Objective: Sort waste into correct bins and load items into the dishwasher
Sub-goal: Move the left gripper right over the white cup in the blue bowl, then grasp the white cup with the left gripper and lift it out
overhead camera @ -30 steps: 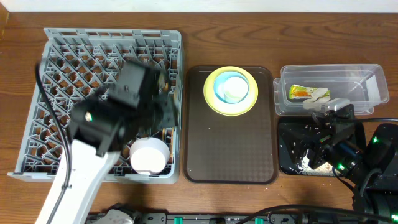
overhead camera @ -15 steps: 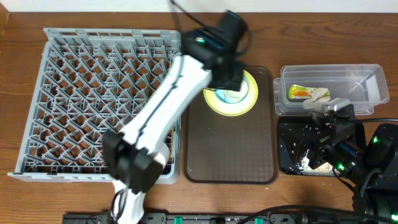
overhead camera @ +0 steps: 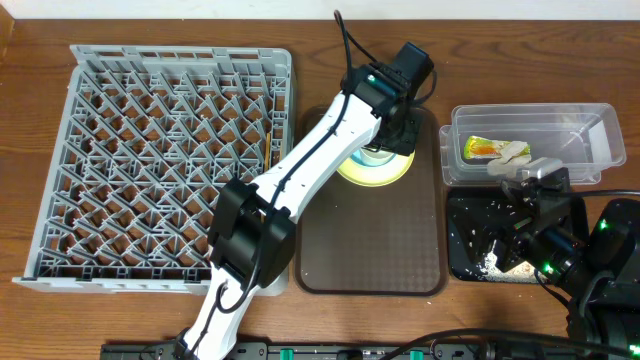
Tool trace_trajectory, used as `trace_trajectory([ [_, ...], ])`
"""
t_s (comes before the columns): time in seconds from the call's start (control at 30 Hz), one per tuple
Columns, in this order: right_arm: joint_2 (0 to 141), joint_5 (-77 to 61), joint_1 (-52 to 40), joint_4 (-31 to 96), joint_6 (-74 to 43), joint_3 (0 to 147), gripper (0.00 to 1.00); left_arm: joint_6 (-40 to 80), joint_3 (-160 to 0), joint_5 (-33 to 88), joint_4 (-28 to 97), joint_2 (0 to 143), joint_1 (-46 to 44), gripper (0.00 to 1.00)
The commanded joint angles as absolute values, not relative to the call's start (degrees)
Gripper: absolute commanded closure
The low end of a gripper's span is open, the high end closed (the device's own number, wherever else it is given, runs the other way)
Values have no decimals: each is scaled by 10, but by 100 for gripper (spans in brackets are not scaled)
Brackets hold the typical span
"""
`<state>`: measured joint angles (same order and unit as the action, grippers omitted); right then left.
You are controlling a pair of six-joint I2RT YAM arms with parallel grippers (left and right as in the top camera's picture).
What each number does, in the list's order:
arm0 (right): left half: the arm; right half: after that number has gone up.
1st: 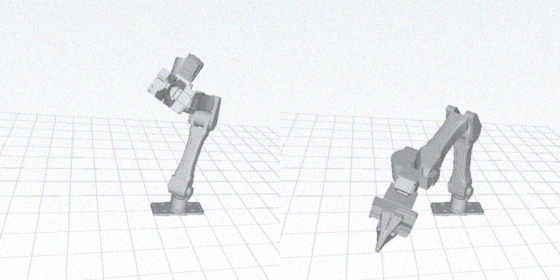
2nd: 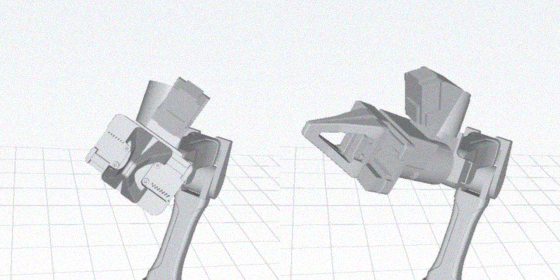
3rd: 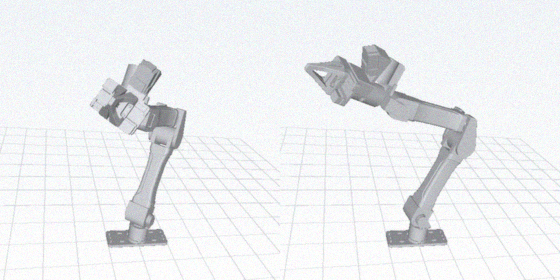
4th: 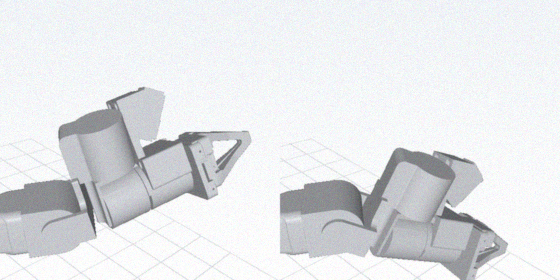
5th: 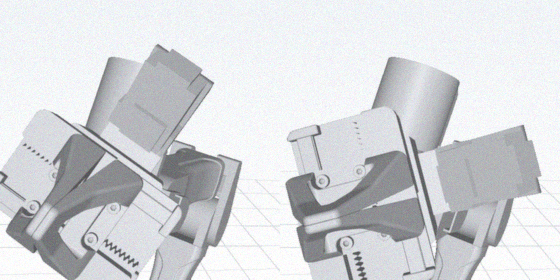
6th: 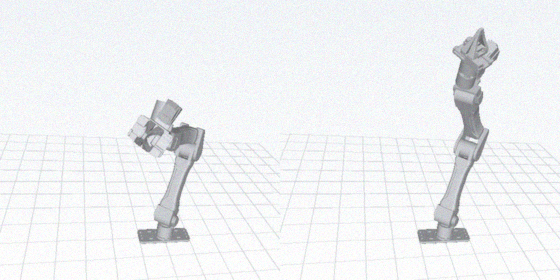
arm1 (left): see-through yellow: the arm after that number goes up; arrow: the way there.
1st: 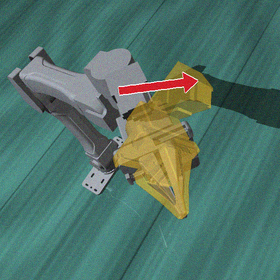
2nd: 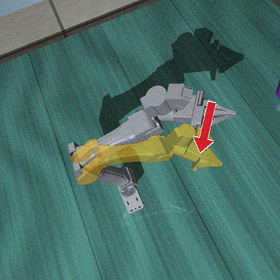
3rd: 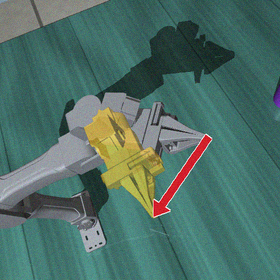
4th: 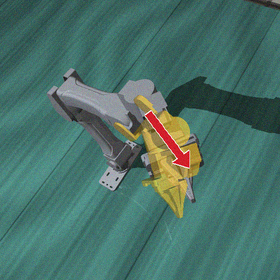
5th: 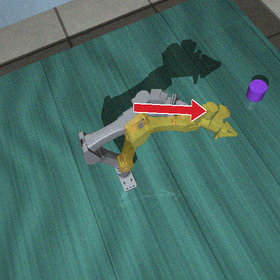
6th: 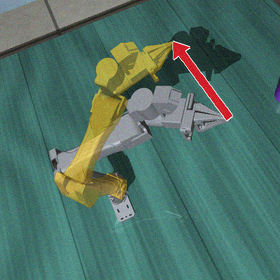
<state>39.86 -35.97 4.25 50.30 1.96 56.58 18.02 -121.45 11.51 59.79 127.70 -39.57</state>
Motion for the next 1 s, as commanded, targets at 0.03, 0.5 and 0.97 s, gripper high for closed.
trace_trajectory([
  [0.03, 397, -358, 37, 504, 24, 572, 1, 171, -1214, 60, 587, 1292, -401, 60],
  [0.5, 397, -358, 37, 504, 24, 572, 1, 171, -1134, 59, 518, 1293, -412, 66],
  [0.97, 397, -358, 37, 504, 24, 572, 1, 172, -1102, 53, 495, 1293, -412, 73],
])
